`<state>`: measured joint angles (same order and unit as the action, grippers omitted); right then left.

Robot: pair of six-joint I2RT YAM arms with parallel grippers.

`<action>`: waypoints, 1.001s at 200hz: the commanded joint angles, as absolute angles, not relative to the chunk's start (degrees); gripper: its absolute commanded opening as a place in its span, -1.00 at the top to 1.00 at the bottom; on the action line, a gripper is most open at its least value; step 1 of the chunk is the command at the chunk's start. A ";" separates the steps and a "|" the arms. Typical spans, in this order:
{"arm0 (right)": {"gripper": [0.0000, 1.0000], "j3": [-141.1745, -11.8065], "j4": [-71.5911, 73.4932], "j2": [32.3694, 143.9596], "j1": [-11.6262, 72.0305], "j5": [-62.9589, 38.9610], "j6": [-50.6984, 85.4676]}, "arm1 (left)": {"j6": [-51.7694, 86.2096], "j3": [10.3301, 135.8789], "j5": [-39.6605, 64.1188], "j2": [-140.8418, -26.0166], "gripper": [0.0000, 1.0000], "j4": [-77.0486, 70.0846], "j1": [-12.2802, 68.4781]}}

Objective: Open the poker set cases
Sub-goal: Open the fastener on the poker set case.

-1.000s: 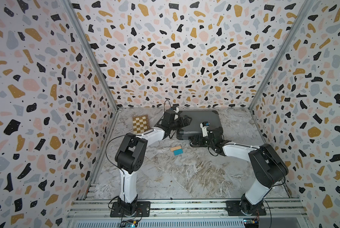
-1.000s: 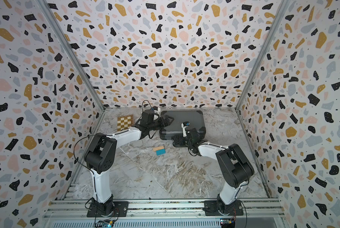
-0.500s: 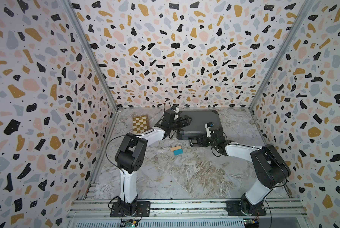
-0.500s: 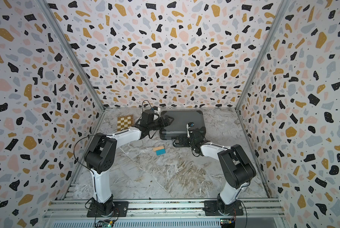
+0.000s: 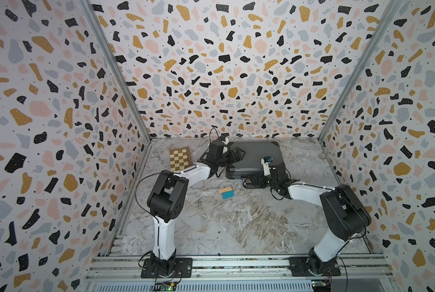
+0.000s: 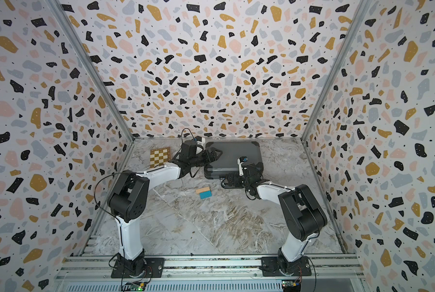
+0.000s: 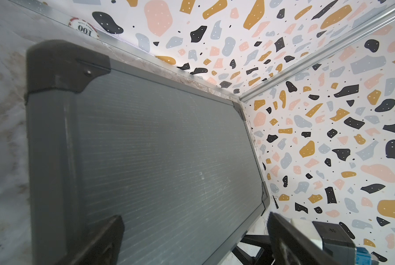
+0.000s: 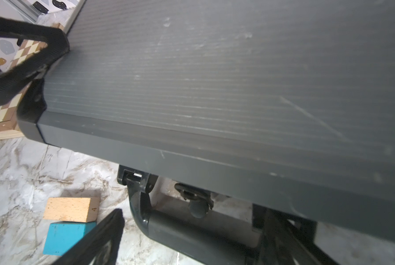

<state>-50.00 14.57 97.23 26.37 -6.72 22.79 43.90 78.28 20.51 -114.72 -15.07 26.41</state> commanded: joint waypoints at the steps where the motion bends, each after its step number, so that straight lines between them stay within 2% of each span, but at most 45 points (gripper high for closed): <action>1: -0.93 -52.64 17.47 99.19 27.18 -13.88 23.41 | 44.48 74.99 18.85 -119.79 -0.98 -1.45 25.93; 57: -0.79 -53.53 13.20 96.51 27.42 -14.92 23.58 | 44.56 75.31 18.98 -120.29 -0.98 -1.49 25.93; 115: -0.79 -53.70 1.94 89.77 26.94 -12.36 20.72 | 44.70 75.79 18.90 -120.27 -0.98 -1.15 25.93; 200: -0.83 -55.10 4.92 94.53 25.75 -15.31 20.22 | 44.63 75.86 19.16 -120.21 -0.98 -0.88 25.95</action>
<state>-52.99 4.40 92.99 26.00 -13.96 21.34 44.01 78.76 20.53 -115.13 -15.11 26.41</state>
